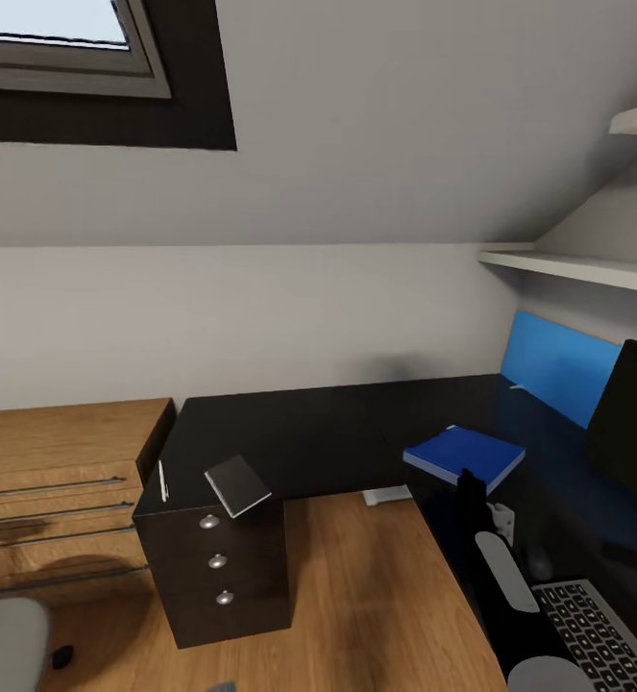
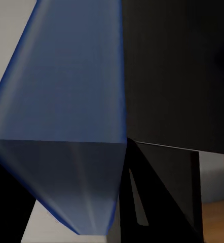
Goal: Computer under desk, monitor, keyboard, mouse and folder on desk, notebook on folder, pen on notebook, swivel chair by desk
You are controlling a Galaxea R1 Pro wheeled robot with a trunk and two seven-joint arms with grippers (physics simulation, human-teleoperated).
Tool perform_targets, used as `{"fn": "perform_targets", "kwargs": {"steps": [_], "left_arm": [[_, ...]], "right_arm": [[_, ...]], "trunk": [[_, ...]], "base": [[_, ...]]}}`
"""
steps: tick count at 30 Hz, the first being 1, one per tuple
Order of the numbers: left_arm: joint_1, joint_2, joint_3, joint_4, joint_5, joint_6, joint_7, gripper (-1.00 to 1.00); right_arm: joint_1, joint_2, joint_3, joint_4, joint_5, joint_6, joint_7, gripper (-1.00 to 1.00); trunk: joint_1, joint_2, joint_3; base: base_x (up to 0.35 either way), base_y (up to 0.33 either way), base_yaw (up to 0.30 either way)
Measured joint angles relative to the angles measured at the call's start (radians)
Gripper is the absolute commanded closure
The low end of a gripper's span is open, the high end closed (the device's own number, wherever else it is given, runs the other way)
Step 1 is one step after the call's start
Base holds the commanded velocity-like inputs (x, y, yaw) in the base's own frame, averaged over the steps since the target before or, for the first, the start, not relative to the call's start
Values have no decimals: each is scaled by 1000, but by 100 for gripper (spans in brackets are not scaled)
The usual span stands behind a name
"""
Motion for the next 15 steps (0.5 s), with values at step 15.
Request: {"fn": "perform_targets", "kwargs": {"steps": [15], "left_arm": [[0, 0, 0, 2, 2, 0, 0, -100]], "right_arm": [[0, -1, 6, 0, 7, -3, -5, 100]], "trunk": [[58, -105, -47]], "base": [[0, 0, 0]]}}
